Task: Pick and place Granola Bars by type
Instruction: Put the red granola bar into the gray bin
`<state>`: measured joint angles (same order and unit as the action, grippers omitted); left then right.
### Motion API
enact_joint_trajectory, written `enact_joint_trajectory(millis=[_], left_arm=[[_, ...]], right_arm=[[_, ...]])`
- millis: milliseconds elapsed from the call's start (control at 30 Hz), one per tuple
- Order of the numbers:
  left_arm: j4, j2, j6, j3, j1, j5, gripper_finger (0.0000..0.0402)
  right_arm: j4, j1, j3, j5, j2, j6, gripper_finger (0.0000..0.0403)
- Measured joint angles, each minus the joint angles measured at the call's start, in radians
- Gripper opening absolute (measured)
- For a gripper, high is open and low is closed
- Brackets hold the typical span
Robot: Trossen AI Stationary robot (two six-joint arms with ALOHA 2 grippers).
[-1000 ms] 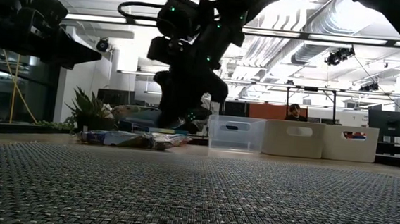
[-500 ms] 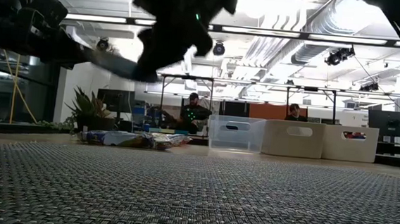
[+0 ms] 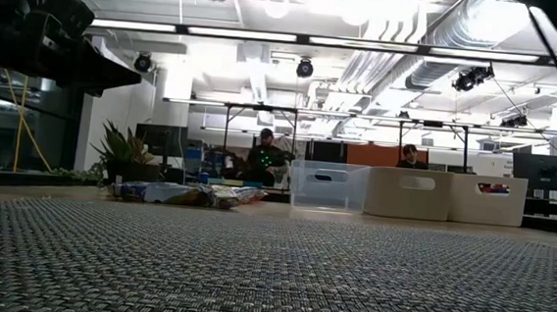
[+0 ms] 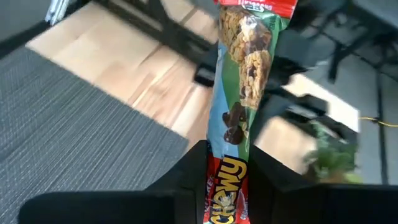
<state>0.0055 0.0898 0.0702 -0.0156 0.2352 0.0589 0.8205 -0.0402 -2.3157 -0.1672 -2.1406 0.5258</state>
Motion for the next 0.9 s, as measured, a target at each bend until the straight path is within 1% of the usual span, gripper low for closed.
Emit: enact_joint_trajectory(millis=[100,233,367,767,900], left_arm=[[0.000,0.000,0.000,0.000,0.000,0.000,0.0001],[0.000,0.000,0.000,0.000,0.000,-0.002,0.0001],[0.000,0.000,0.000,0.000,0.000,-0.001,0.0001],[0.000,0.000,0.000,0.000,0.000,0.000,0.0001],[0.000,0.000,0.000,0.000,0.000,0.000,0.0001]], right_arm=[[-0.059,-0.020,0.033,-0.008,0.067,-0.054,0.0066],[-0.076,-0.047,0.032,-0.017,0.136,-0.143,0.0066],[-0.080,-0.068,0.033,-0.037,0.208,-0.189,0.0066],[-0.077,-0.128,0.033,-0.044,0.424,-0.257,0.0067],[-0.068,-0.144,0.033,-0.035,0.474,-0.264,0.0067]])
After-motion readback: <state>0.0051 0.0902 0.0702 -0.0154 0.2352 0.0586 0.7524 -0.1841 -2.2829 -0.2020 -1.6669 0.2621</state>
